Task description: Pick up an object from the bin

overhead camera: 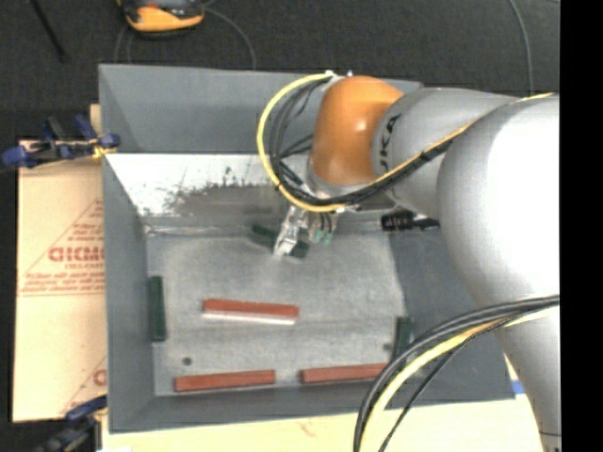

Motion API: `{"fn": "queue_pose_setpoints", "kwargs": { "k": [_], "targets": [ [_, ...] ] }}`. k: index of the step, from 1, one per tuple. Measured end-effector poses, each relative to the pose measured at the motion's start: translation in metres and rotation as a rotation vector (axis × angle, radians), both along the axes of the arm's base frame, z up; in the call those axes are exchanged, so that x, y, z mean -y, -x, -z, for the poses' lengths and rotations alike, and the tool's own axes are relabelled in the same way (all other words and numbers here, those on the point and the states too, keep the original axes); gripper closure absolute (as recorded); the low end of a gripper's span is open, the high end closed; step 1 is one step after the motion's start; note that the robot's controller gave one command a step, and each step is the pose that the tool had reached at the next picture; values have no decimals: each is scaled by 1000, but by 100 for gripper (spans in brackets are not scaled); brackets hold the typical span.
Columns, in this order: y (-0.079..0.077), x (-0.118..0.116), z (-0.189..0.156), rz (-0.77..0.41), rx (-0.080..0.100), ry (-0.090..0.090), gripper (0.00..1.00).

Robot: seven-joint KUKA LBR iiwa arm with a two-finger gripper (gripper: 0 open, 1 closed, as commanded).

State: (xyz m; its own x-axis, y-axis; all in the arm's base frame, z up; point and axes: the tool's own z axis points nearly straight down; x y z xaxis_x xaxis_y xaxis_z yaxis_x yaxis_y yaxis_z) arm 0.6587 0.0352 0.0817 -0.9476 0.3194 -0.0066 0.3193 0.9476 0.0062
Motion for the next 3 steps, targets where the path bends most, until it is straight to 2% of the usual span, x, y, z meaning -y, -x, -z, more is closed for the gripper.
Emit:
{"fn": "queue_pose_setpoints", "kwargs": {
  "k": [1,2,3],
  "targets": [
    [8,7,-43,-10,-10,4,100],
    [10,-2,-86,22,-1,4,100],
    [10,14,-148,-41,-4,6,100]
  ]
}}
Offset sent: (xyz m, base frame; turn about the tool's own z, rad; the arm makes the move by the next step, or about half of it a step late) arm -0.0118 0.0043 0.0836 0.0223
